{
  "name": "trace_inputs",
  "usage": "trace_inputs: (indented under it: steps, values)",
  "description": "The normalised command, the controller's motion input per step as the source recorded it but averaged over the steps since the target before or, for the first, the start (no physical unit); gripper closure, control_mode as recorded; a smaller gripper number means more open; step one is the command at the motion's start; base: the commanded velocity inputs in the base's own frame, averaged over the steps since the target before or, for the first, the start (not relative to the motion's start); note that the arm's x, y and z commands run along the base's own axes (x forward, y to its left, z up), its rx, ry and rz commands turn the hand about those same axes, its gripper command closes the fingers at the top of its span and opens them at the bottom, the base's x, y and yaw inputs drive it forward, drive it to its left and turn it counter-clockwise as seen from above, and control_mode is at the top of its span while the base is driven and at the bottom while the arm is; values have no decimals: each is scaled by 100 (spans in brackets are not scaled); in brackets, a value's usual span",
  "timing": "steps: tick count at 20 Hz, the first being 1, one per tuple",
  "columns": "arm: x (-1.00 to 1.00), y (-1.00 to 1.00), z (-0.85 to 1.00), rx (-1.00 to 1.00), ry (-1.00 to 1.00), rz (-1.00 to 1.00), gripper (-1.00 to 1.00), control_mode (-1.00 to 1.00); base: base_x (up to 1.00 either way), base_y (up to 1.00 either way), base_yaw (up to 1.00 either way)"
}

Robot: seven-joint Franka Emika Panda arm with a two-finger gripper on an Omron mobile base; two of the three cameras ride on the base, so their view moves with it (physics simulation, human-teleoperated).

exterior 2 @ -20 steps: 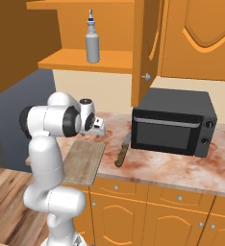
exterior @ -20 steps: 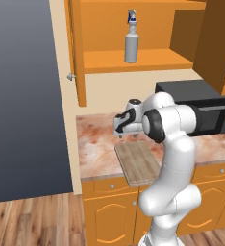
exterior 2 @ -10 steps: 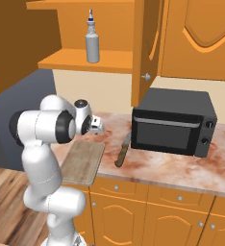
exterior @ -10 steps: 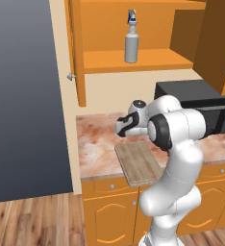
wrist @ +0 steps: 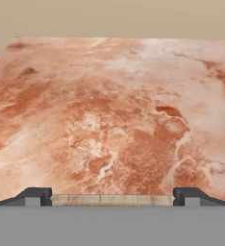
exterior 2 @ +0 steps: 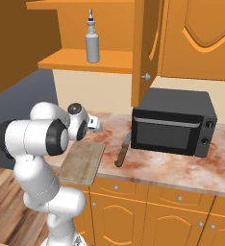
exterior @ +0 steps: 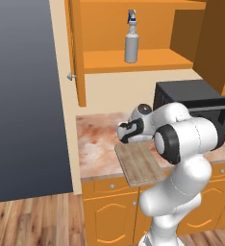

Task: Move the cutting board and knife to the sink. Then move spray from the cabinet to the counter.

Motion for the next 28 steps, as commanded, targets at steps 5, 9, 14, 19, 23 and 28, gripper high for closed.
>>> trace_inputs:
  steps: [5,9,14,19,23,28]
  values:
    - [0,1,49,1,-5,0,-100,-100,0,0,0]
    - [-9,1,49,1,0,0,-100,-100,0,0,0]
    - [-36,0,31,1,0,-1,-100,-100,0,0,0]
    - [-40,6,24,1,-1,-4,-100,-100,0,0,0]
    - [-35,2,32,0,2,-2,-100,-100,0,0,0]
    - [-44,0,22,0,8,0,-100,-100,0,0,0]
